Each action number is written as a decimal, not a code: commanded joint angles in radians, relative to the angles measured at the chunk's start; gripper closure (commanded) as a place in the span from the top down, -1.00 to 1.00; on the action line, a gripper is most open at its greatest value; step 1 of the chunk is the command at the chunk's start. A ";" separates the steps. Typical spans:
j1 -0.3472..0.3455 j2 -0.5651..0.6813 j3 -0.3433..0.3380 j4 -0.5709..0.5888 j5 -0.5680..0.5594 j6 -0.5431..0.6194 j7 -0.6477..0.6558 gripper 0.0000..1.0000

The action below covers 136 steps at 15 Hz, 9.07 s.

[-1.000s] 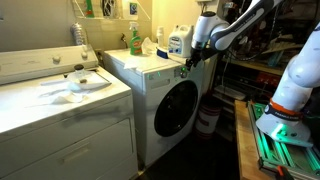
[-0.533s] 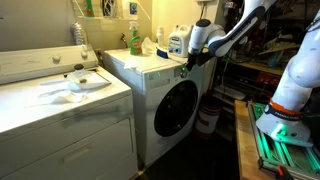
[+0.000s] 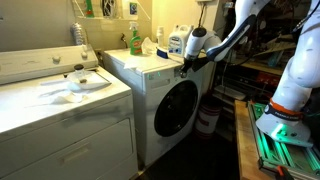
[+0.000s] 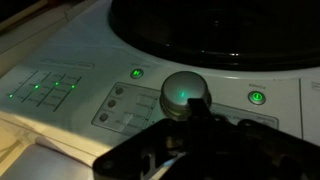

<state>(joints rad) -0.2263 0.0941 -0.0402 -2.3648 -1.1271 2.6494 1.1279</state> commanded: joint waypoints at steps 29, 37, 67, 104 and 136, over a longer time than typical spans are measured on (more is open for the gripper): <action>0.099 0.160 -0.081 0.172 0.118 -0.286 -0.046 -0.99; 0.087 0.203 -0.120 0.188 0.184 -0.356 -0.106 -0.99; 0.209 0.163 -0.156 0.148 0.385 -0.153 -0.227 -0.99; 0.111 0.154 -0.148 0.237 0.857 -0.290 -0.818 1.00; -0.037 0.235 -0.116 0.301 1.344 -0.239 -1.154 -0.37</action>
<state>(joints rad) -0.2145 0.3158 -0.1872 -2.0703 0.1114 2.3971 0.0483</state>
